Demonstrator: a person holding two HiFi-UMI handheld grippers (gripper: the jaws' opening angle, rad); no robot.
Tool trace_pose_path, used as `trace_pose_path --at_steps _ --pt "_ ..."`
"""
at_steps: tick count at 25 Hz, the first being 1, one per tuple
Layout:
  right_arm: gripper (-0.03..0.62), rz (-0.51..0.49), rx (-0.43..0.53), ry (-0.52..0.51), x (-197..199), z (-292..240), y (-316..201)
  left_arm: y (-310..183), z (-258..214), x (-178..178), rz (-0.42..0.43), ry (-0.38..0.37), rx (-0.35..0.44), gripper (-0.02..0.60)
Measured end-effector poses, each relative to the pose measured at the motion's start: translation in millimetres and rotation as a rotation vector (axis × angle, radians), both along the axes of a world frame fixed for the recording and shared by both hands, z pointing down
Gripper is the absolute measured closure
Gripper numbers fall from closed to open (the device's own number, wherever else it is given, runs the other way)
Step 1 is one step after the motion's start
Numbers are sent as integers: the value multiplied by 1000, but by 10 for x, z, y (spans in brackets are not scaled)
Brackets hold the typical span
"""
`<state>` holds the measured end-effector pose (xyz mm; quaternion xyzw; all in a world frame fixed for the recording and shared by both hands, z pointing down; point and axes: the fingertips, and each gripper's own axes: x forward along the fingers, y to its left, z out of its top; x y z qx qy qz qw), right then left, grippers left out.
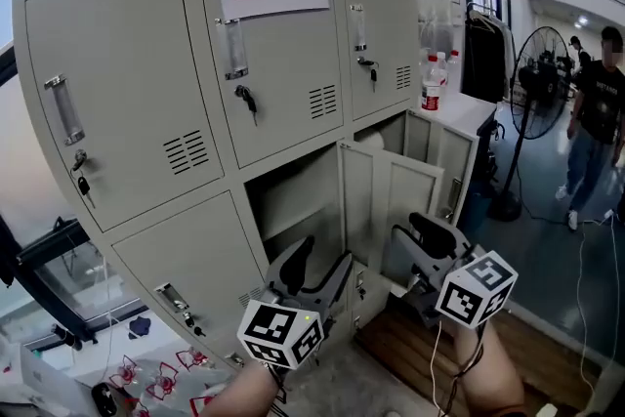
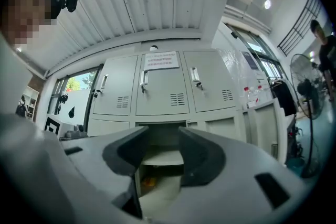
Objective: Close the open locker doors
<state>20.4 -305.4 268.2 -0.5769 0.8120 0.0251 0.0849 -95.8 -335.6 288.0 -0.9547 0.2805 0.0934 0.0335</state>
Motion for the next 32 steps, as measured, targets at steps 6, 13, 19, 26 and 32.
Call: trace_pose_path --at_steps 6,13,19,26,32 --pt "432 62 -10 6 257 113 157 93 166 196 43 -19 -30 307" --pt "414 83 -6 40 484 200 196 166 311 423 65 -40 -44 292" --pt "402 88 -36 40 817 336 74 158 401 647 50 -32 -65 285" --pt "404 39 -72 3 1135 493 -212 115 546 900 3 -50 -85 284" --pt "404 -20 -96 -23 1267 593 -475 25 592 988 -58 -62 -94 284"
